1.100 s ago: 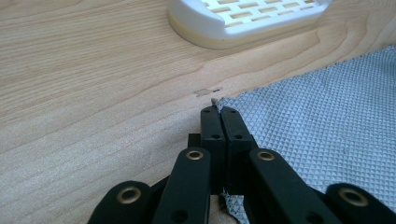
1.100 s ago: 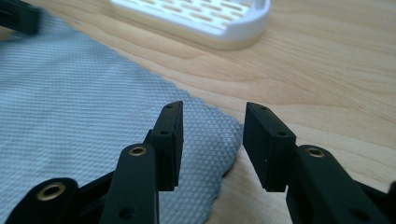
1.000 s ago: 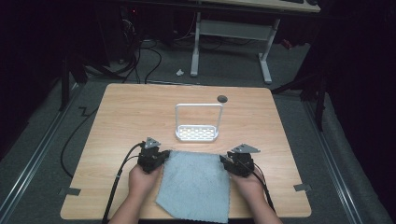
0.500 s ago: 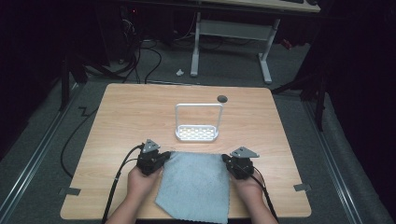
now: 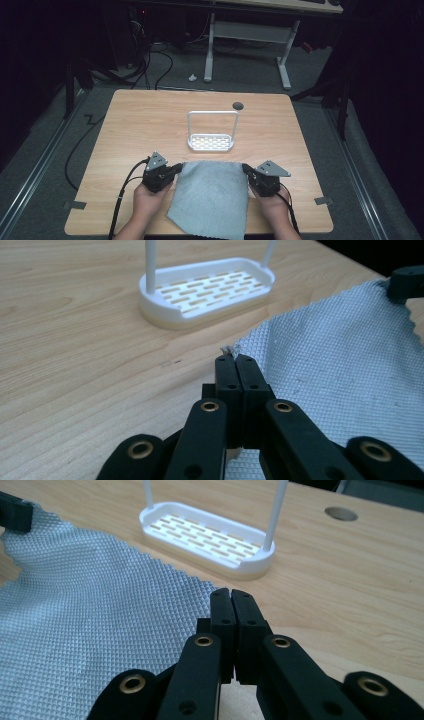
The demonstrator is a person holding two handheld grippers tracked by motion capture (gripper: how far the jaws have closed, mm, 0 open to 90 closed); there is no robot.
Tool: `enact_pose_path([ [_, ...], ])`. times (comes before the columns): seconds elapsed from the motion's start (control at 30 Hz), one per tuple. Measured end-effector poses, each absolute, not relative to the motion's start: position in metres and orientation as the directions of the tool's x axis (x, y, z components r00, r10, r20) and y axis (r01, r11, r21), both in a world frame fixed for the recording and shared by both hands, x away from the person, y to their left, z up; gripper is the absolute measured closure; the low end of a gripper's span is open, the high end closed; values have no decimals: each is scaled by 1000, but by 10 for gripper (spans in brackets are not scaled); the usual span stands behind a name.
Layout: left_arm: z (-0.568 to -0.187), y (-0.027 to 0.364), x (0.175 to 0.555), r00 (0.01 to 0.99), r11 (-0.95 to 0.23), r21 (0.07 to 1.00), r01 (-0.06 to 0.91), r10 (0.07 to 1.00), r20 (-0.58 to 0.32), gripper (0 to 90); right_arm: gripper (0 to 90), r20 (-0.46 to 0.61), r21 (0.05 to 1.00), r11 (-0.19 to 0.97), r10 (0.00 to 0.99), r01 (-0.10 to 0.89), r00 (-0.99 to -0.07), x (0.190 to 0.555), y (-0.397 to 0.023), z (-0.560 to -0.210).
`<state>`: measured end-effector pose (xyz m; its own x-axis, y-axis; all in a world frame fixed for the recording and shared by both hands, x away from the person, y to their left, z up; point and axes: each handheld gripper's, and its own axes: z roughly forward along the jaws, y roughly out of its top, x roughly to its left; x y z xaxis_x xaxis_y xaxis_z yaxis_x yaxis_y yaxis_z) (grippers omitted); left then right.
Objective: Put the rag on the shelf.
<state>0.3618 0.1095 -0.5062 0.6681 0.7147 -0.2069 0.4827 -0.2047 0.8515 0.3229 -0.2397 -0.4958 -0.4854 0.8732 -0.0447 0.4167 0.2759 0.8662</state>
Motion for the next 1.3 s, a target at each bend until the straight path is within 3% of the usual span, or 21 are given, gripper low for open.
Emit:
enact_pose_path([
  [1.3, -413, 112, 304, 736, -78, 989, 122, 676, -38, 897, 898, -71, 983, 143, 876, 116, -477, 281, -249, -418],
])
